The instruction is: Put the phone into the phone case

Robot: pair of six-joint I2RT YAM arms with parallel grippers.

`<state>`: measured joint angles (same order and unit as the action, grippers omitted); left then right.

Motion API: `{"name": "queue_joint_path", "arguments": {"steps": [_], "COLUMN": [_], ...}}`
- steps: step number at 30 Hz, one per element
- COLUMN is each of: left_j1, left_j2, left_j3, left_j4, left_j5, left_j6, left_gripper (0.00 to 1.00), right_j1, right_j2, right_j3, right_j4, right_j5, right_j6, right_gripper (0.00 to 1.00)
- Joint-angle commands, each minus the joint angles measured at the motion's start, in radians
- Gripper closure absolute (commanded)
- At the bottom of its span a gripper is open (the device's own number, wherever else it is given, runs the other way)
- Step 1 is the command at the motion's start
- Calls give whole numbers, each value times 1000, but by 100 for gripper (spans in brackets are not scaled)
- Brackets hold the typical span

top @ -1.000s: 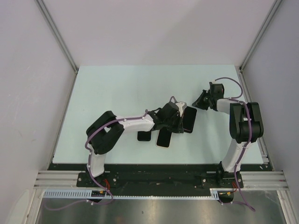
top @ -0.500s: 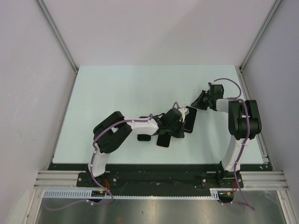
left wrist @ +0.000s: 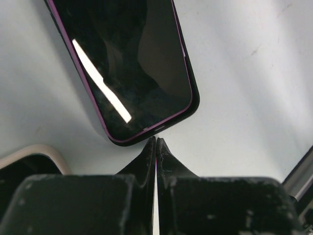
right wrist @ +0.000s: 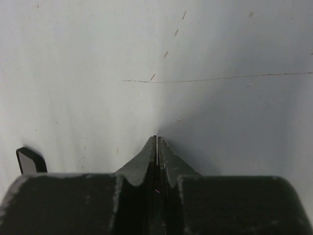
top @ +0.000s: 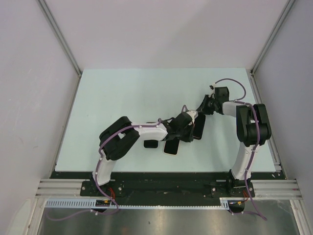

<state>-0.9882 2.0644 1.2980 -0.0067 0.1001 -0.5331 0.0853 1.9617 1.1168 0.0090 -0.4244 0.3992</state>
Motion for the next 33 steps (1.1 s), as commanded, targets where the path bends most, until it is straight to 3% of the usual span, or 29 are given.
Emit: {"name": "queue_joint_path", "arguments": {"steps": [1, 12, 16, 17, 18, 20, 21, 25, 33], "left_j1": [-3, -3, -3, -3, -3, -3, -1, 20, 126], "left_j2": [20, 13, -44, -58, -91, -119, -137, -148, -113], "left_j3": [38, 26, 3, -6, -9, -3, 1, 66, 118], "left_j4": [-56, -55, -55, -56, -56, -64, -71, -154, -168], "left_j5": [-91, -117, -115, -120, -125, -128, -131, -178, -108], "left_j6": [1, -28, -48, -53, -59, -61, -62, -76, -76], "left_gripper": [100, 100, 99, 95, 84, 76, 64, 55, 39], "right_j1": [30, 28, -5, -13, -15, -30, -33, -24, -42], "right_j2": [-21, -67, -109, -141, -158, -202, -216, -273, -331], "right_j3": [3, -54, -54, -54, -54, -54, -54, -90, -169], "right_j4": [-142, -121, -101, -99, -103, -124, -139, -202, -165], "right_j5": [26, 10, -1, 4, 12, 50, 71, 176, 138], "right_j6": [-106, -86, -31, -20, -19, -4, 4, 26, 44], "right_gripper": [93, 94, 84, 82, 80, 76, 75, 72, 61]}}
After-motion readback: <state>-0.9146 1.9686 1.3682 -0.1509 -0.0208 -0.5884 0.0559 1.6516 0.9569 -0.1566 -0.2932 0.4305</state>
